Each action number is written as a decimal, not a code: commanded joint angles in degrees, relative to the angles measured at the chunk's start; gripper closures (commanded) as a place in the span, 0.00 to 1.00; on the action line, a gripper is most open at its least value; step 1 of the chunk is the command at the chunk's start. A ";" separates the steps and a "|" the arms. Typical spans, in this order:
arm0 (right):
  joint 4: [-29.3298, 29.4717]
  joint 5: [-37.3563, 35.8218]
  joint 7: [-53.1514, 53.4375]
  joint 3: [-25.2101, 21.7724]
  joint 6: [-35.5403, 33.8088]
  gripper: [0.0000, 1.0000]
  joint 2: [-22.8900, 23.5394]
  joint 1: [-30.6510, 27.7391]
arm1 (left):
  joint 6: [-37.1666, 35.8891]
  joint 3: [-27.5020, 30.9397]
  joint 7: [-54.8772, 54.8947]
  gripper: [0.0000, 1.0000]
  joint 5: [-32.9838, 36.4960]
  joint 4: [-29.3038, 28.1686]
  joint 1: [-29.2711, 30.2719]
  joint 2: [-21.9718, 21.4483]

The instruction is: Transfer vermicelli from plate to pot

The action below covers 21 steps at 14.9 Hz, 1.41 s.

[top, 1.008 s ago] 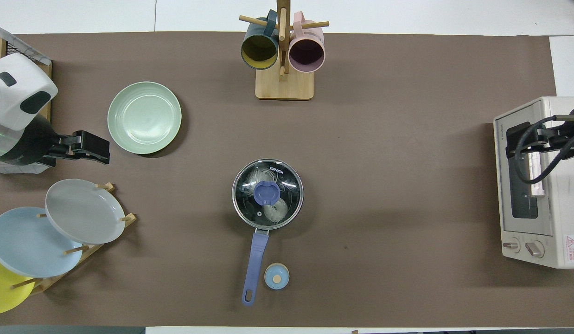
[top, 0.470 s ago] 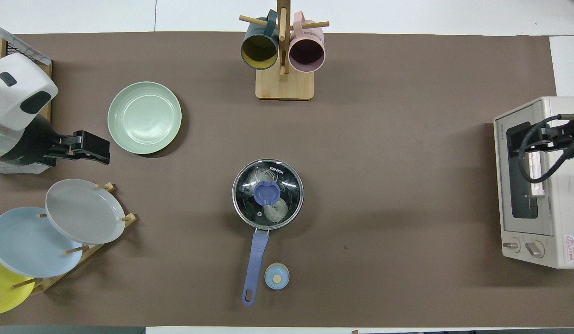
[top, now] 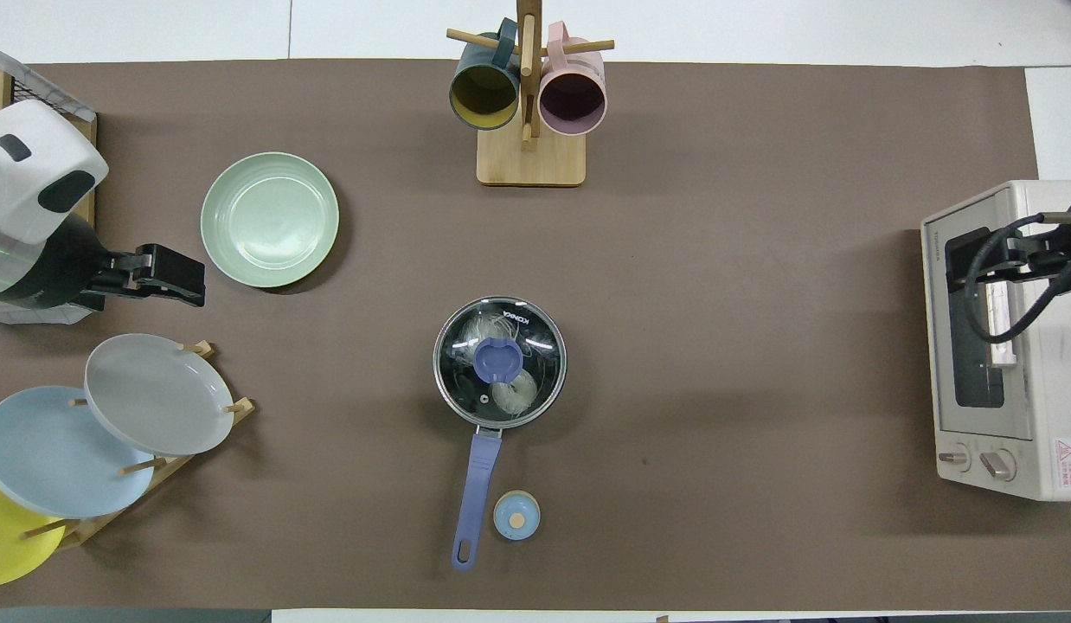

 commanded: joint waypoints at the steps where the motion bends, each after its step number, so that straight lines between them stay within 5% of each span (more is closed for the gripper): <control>1: 0.47 0.53 -1.17 0.43 -0.86 0.00 -0.21 -0.71 | -0.06 0.68 0.07 0.00 0.75 -1.23 -0.54 -1.40; 21: 0.56 0.44 -0.91 0.87 -2.80 0.00 -2.32 0.34 | -0.06 0.68 0.07 0.00 0.75 -1.23 -0.54 -1.40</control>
